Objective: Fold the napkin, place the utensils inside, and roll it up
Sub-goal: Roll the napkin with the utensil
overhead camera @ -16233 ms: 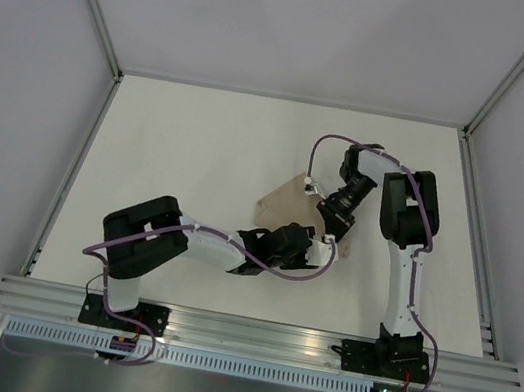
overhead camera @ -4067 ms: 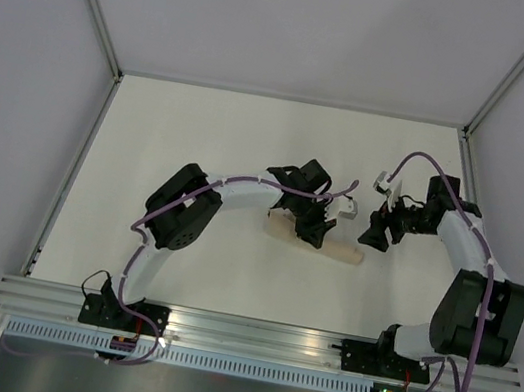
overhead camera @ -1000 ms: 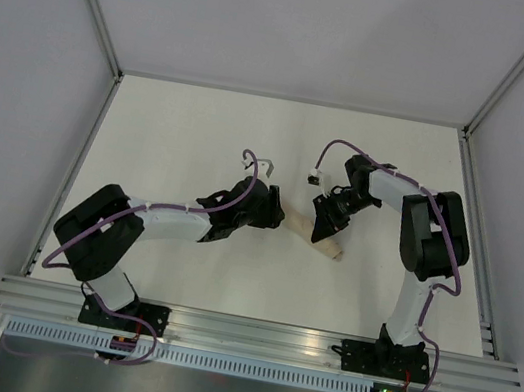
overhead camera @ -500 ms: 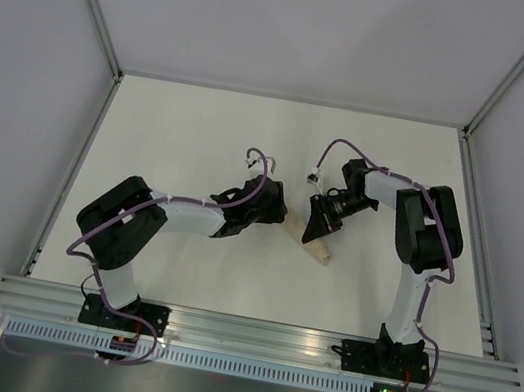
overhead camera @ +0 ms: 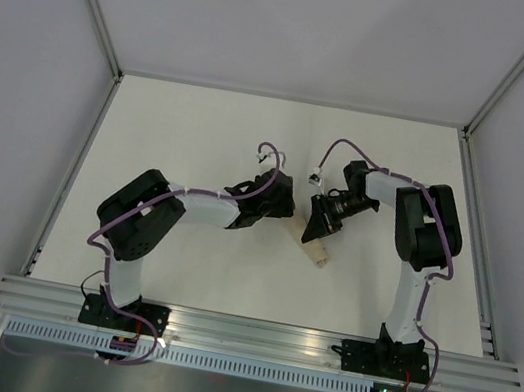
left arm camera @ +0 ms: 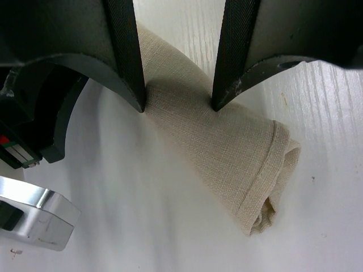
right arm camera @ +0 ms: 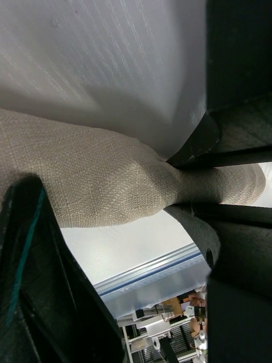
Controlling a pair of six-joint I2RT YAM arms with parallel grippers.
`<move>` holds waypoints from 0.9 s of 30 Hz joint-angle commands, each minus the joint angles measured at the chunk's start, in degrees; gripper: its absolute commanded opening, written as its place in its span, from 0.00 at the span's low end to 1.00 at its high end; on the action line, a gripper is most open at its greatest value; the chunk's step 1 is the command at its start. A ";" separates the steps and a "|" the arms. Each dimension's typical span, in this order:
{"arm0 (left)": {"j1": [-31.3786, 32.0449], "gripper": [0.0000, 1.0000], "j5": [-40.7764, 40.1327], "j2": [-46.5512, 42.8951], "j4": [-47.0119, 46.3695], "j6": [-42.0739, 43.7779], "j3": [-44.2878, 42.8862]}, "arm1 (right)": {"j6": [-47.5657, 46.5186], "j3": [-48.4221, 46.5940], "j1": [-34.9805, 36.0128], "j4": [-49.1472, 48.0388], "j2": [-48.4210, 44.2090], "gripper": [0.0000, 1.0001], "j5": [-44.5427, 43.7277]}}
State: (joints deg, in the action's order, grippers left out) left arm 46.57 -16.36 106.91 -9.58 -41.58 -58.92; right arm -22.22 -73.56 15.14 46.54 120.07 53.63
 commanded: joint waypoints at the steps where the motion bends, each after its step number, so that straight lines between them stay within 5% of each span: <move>1: -0.42 0.55 1.59 2.42 1.49 1.06 -4.18 | -2.66 0.00 0.25 -2.42 2.45 0.34 -5.46; 12: -1.48 0.55 4.84 6.02 4.13 3.09 -8.41 | -3.62 -0.27 -0.72 -2.25 -2.47 0.55 -8.10; 27: -2.53 0.54 7.83 9.72 7.21 5.37 -14.56 | -5.38 1.05 -1.69 -1.90 -7.13 0.59 -8.71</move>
State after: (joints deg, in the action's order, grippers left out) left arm 44.53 -10.00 115.11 -4.25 -38.92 -71.13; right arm -25.56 -73.28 13.98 46.26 115.20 47.27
